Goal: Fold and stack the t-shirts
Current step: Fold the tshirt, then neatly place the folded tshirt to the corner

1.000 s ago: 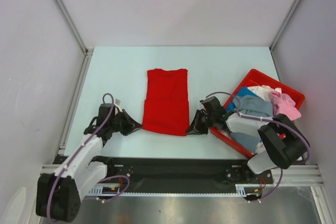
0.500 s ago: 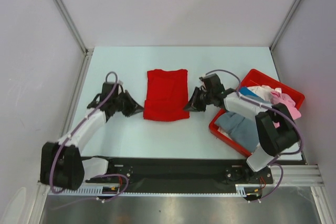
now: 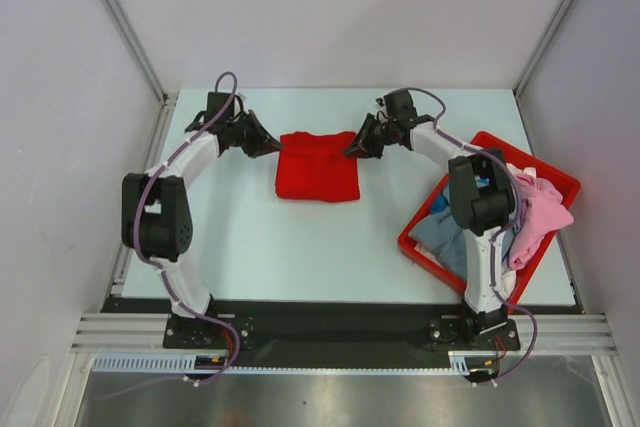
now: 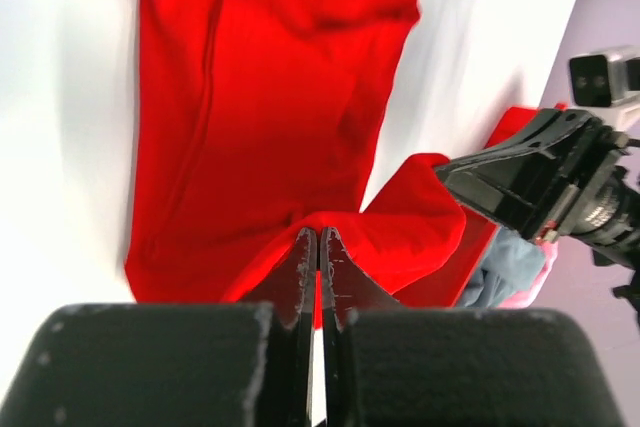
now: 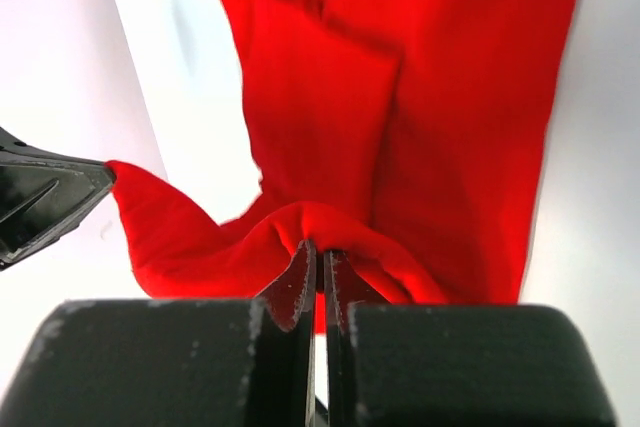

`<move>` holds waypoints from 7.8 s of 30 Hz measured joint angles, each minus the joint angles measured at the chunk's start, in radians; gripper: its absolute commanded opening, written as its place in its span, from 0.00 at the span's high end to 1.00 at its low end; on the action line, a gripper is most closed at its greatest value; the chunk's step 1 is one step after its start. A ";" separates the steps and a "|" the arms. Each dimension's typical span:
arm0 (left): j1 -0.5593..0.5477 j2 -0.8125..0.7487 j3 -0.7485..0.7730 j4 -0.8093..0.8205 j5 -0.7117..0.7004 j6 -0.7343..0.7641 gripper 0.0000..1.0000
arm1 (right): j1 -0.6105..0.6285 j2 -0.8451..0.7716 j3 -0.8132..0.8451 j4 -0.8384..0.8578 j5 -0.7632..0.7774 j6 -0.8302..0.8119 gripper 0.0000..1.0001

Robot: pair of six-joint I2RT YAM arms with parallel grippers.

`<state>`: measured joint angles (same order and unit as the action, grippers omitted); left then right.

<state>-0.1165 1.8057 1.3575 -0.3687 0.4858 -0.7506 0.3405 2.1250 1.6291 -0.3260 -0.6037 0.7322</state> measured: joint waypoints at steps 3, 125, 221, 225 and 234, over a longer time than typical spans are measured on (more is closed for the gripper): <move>0.015 0.089 0.099 0.000 0.020 0.000 0.99 | -0.013 0.079 0.103 -0.017 -0.014 0.007 1.00; -0.061 0.163 -0.305 0.549 0.277 -0.080 0.76 | -0.127 0.171 0.185 0.417 -0.132 0.156 0.84; 0.065 0.498 0.496 -0.114 -0.466 0.450 1.00 | -0.210 -0.513 -0.518 -0.114 -0.157 -0.179 0.75; 0.113 0.498 0.551 -0.127 -0.592 0.615 1.00 | -0.204 -0.466 -0.515 -0.135 -0.155 -0.180 0.75; 0.175 0.574 0.719 -0.010 -0.777 0.981 1.00 | -0.182 -0.354 -0.432 -0.221 -0.131 -0.191 0.75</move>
<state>0.0582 2.3795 2.0762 -0.3790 -0.2913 0.2306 0.1589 1.7710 1.1969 -0.5472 -0.7345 0.5411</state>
